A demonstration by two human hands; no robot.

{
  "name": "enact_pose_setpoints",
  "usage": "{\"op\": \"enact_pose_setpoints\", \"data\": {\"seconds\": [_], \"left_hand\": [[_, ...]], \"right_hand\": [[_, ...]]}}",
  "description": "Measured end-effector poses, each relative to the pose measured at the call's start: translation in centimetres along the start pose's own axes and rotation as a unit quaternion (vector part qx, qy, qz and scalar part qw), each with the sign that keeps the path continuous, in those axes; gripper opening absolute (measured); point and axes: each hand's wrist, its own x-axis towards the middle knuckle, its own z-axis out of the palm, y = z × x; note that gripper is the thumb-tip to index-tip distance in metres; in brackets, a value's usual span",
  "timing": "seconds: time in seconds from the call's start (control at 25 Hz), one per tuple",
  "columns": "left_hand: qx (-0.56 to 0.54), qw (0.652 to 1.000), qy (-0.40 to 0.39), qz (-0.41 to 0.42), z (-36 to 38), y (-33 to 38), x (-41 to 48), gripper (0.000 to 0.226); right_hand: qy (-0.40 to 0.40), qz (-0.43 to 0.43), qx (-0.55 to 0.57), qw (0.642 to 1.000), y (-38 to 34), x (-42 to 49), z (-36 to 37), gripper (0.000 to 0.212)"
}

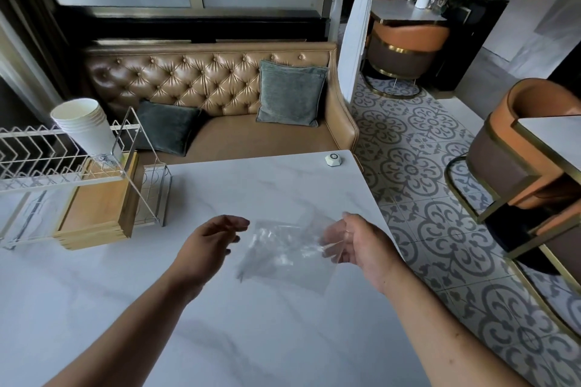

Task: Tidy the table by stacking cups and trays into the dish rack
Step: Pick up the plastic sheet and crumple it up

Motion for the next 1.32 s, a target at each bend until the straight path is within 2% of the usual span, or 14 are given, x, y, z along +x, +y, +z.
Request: {"op": "enact_pose_setpoints", "data": {"seconds": [0.08,0.16,0.24,0.36,0.48,0.56,0.64,0.76,0.8,0.88,0.96,1.08,1.2,1.32], "left_hand": [[0.102,0.992,0.002,0.07,-0.5,0.0,-0.3,0.024],[0.243,0.956,-0.025,0.162,-0.6,0.1,-0.8,0.017],[0.339,0.908,-0.048,0.241,-1.0,0.2,-0.9,0.035],[0.412,0.875,-0.08,0.243,-1.8,0.5,-0.6,0.054],[0.406,0.892,-0.086,0.181,-3.1,0.3,-0.2,0.019],[0.295,0.945,-0.073,0.121,-4.1,-0.3,0.3,0.017],[0.126,0.989,-0.063,0.045,-5.1,-0.8,0.5,0.01],[-0.032,0.995,-0.091,-0.021,-6.0,-1.3,0.5,0.013],[-0.07,0.991,-0.111,-0.035,-6.0,-1.4,0.6,0.016],[-0.118,0.982,-0.138,-0.058,-5.9,-1.3,0.6,0.017],[-0.138,0.975,-0.156,-0.071,-5.3,-1.3,0.8,0.011],[-0.123,0.975,-0.168,-0.077,-3.9,-1.1,0.9,0.009],[-0.078,0.977,-0.185,-0.073,-1.5,-0.8,1.1,0.013],[-0.095,0.961,-0.247,-0.08,2.1,-0.2,1.5,0.02]], "right_hand": [[0.033,-0.03,-0.134,0.99,-0.4,0.0,1.6,0.02],[0.037,-0.061,-0.266,0.961,-0.5,-0.2,3.8,0.019],[0.019,-0.085,-0.353,0.932,-0.8,-0.6,6.4,0.032],[-0.027,-0.127,-0.431,0.893,-1.4,-0.9,9.8,0.035],[-0.002,-0.174,-0.447,0.877,-1.7,-0.8,12.2,0.031],[0.084,-0.212,-0.41,0.883,-1.4,-0.6,12.4,0.04],[0.15,-0.187,-0.322,0.916,-1.1,-0.8,12.4,0.064],[0.123,-0.048,-0.207,0.969,-0.2,-1.2,12.6,0.091],[0.086,0.015,-0.163,0.983,0.0,-1.3,12.7,0.087],[0.009,0.117,-0.048,0.992,0.7,-1.4,12.3,0.058],[-0.03,0.144,0.033,0.989,1.2,-1.5,11.8,0.028],[-0.01,0.128,0.113,0.985,1.5,-1.5,10.5,0.006],[0.025,0.105,0.154,0.982,1.6,-1.4,7.8,0.021],[0.041,0.078,0.192,0.977,1.9,-1.5,3.6,0.032]]}}
